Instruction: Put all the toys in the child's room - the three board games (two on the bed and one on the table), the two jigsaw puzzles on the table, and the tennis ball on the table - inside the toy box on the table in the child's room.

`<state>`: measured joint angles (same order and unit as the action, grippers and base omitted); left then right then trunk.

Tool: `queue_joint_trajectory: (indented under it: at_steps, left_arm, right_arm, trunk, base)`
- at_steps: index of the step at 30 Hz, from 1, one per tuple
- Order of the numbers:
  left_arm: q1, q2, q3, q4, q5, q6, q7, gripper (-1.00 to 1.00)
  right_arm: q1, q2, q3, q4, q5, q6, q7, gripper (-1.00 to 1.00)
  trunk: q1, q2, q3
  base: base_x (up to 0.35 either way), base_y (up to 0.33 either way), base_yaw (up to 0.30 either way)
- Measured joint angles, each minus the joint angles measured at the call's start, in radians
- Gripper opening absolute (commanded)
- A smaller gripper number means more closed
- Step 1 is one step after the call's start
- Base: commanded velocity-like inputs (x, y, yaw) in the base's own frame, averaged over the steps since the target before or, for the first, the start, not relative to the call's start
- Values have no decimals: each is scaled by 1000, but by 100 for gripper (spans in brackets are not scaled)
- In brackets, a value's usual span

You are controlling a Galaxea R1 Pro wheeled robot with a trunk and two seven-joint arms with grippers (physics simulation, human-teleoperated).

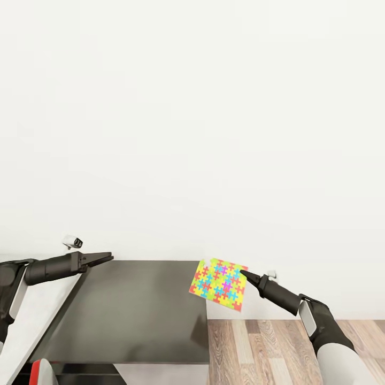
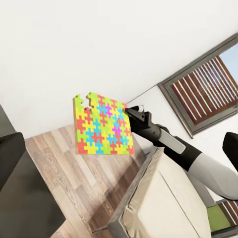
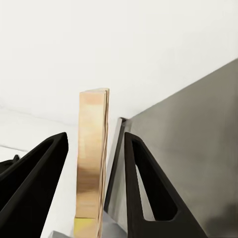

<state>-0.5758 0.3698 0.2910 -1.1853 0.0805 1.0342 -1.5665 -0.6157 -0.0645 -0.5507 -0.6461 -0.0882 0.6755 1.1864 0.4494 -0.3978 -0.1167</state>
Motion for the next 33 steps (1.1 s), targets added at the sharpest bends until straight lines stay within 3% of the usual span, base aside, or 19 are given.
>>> queue_joint_trajectory:
  at_steps: [22, 33]
  left_arm:
    - [1, -3, -1, -8, 0, 0, 0, 100]
    - [4, -4, 1, -38, 0, 0, 0, 100]
  right_arm:
    - [0, 2, 2, 0, 0, -3, -2, -100]
    - [0, 2, 3, -1, 0, -4, -3, -100]
  trunk:
    - [0, 0, 0]
    - [0, 0, 0]
  base:
    - [-94, 8, 0]
    - [-74, -104, 0]
